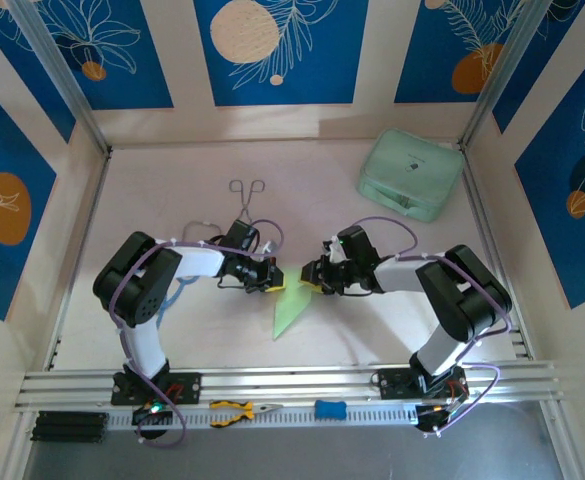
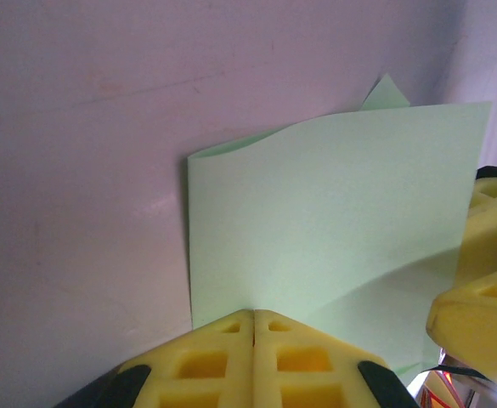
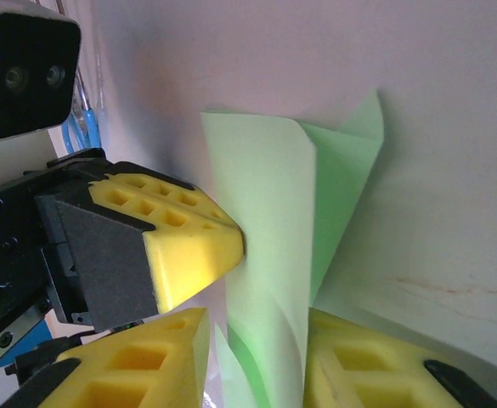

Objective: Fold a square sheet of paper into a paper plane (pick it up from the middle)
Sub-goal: Fold the wing for the fifth time at the center of the table.

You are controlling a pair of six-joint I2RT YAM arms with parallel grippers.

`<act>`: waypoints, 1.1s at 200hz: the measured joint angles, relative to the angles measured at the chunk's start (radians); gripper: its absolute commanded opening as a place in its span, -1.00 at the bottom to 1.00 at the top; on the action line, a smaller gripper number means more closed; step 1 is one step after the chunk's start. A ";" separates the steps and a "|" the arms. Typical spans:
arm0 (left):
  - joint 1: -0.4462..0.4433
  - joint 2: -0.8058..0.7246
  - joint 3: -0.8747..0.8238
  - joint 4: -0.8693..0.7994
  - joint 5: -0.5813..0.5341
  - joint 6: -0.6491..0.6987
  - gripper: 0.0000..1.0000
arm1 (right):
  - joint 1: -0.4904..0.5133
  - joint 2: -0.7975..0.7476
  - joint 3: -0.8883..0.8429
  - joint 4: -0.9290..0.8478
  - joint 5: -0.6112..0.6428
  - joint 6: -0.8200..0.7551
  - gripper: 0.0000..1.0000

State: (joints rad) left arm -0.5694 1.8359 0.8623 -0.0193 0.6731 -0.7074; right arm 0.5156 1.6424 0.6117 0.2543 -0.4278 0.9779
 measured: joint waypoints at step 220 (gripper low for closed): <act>-0.011 -0.167 0.033 -0.176 -0.092 0.085 -0.45 | -0.003 -0.073 -0.058 0.008 0.078 0.123 -0.98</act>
State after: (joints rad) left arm -0.5804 1.6691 0.8951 -0.1955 0.5812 -0.6228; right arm 0.5121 1.5696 0.5537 0.2623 -0.3500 1.1011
